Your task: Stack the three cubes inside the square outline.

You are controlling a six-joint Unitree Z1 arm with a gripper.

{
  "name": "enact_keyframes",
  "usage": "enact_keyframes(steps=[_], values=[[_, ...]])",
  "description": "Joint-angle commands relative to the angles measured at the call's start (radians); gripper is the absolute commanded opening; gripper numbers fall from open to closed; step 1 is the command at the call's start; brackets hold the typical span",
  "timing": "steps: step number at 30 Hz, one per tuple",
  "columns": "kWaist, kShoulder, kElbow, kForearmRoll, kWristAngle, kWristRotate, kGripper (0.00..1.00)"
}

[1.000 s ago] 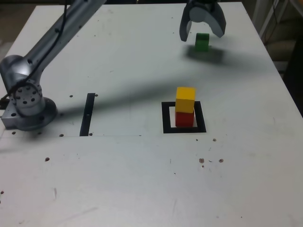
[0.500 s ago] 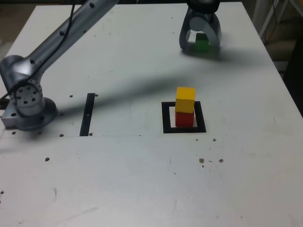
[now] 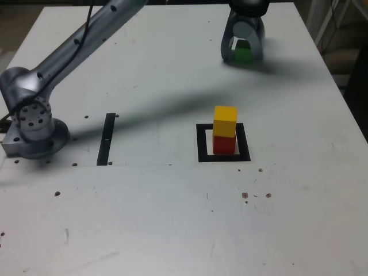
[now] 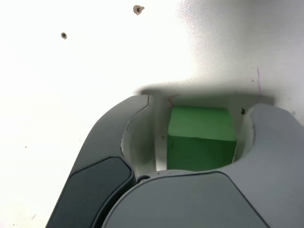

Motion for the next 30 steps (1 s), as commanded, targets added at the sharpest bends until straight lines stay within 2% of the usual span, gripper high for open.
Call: enact_keyframes(steps=[1, 18, 30], values=[[-0.003, 0.007, -0.007, 0.01, -0.002, -0.001, 0.3], [-0.017, -0.025, 0.015, 0.015, -0.006, -0.005, 0.3], [-0.073, -0.19, 0.189, 0.012, -0.012, -0.076, 0.3]])
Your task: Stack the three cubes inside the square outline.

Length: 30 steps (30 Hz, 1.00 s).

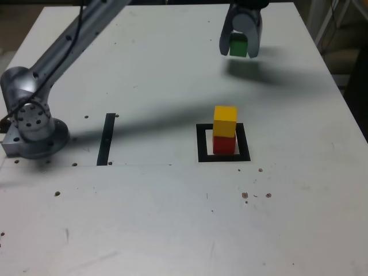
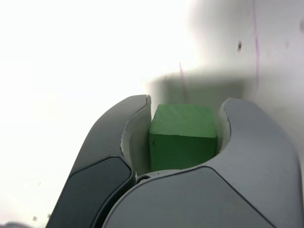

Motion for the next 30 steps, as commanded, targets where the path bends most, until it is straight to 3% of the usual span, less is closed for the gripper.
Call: enact_keyframes(steps=[1, 15, 30], values=[[-0.012, -0.04, 0.028, 0.012, -0.005, -0.012, 0.3], [-0.102, -0.259, 0.277, 0.007, -0.046, -0.115, 0.3], [-0.251, -0.431, 0.499, -0.012, -0.106, -0.294, 0.3]])
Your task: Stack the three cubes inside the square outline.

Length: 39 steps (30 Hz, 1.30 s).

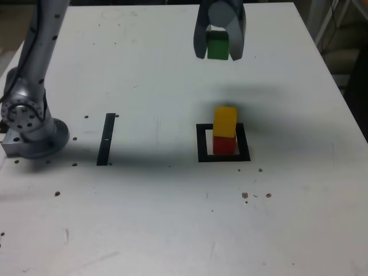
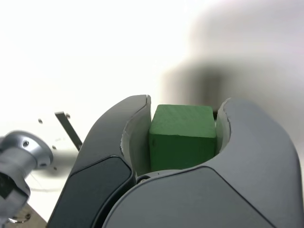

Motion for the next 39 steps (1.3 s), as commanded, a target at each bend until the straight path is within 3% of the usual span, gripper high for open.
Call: enact_keyframes(steps=[1, 19, 39], values=[[-0.024, -0.028, 0.019, 0.006, -0.01, -0.024, 0.3], [-0.246, -0.09, 0.14, -0.045, -0.084, -0.259, 0.3], [-0.285, -0.023, 0.145, -0.112, -0.115, -0.286, 0.3]])
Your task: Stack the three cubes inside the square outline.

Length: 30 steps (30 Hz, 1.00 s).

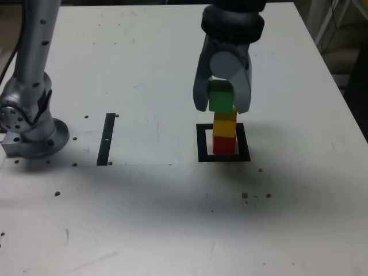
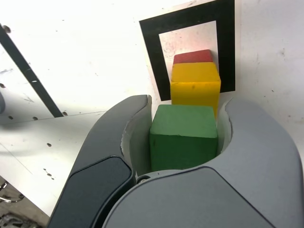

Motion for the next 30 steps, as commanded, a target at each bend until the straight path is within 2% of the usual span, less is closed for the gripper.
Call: enact_keyframes(steps=[1, 20, 22, 24, 28, 30], values=[[-0.003, 0.005, -0.006, -0.003, 0.0, -0.001, 0.3], [0.0, 0.02, 0.01, -0.027, 0.006, -0.001, 0.31], [0.003, 0.02, 0.014, -0.029, 0.006, 0.0, 0.33], [0.005, 0.021, 0.019, -0.033, 0.006, 0.003, 0.44], [0.01, 0.02, 0.028, -0.042, 0.006, 0.011, 0.82], [0.012, 0.019, 0.031, -0.045, 0.007, 0.013, 0.95]])
